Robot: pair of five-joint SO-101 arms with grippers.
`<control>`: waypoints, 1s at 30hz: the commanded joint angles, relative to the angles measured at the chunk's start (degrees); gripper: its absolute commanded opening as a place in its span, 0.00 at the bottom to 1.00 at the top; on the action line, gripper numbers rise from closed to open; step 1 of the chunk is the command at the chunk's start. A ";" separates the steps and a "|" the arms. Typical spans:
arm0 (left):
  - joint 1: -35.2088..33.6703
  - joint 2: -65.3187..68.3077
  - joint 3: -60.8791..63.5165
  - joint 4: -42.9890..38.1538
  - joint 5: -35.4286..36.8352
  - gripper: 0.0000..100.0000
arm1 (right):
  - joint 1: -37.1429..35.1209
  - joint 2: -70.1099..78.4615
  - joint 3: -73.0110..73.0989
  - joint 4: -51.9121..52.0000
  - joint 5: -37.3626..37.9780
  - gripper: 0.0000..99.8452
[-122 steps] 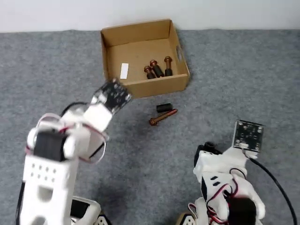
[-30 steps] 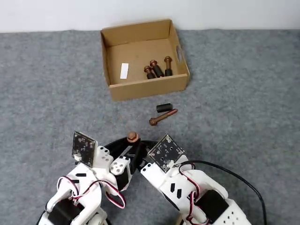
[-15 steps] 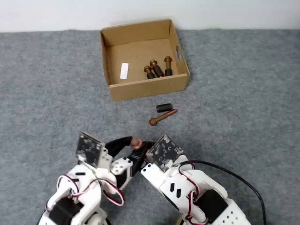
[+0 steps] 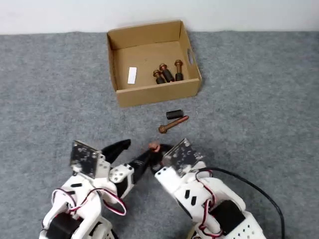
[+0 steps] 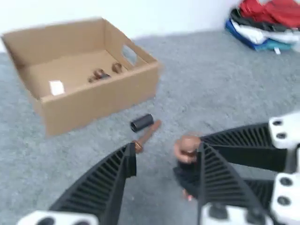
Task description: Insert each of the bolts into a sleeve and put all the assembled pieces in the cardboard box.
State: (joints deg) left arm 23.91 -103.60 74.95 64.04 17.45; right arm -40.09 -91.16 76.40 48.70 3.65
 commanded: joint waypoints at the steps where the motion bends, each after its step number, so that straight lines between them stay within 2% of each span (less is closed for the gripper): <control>1: -4.40 -0.35 -3.03 0.18 -0.44 0.15 | 5.67 -0.40 -3.52 -0.92 -5.71 0.01; 4: -9.76 -0.35 -3.03 0.18 -0.53 0.01 | 10.07 -0.22 -5.10 0.48 -8.70 0.01; 7: -15.74 -0.35 -0.84 0.26 -1.23 0.01 | 13.93 2.86 -8.44 3.03 -10.11 0.01; 10: -20.75 -0.35 6.81 -0.26 -7.56 0.00 | 17.36 9.71 -13.27 2.07 -11.78 0.01; 16: -28.75 -0.44 21.49 -10.29 -15.12 0.01 | 20.79 30.64 -27.78 -3.65 -12.04 0.01; 22: -28.04 -0.09 21.49 -10.99 -15.21 0.01 | 22.90 52.53 -42.20 -14.20 -11.96 0.01; 27: -27.69 -0.09 21.49 -5.10 -15.21 0.01 | 23.43 70.02 -54.07 -22.37 -11.87 0.01; 30: -27.96 -0.26 21.49 -5.10 -15.21 0.01 | 23.16 79.78 -62.15 -25.54 -11.87 0.01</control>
State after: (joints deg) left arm -3.96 -103.43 96.75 58.68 2.77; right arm -17.32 -18.55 24.70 27.43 -7.78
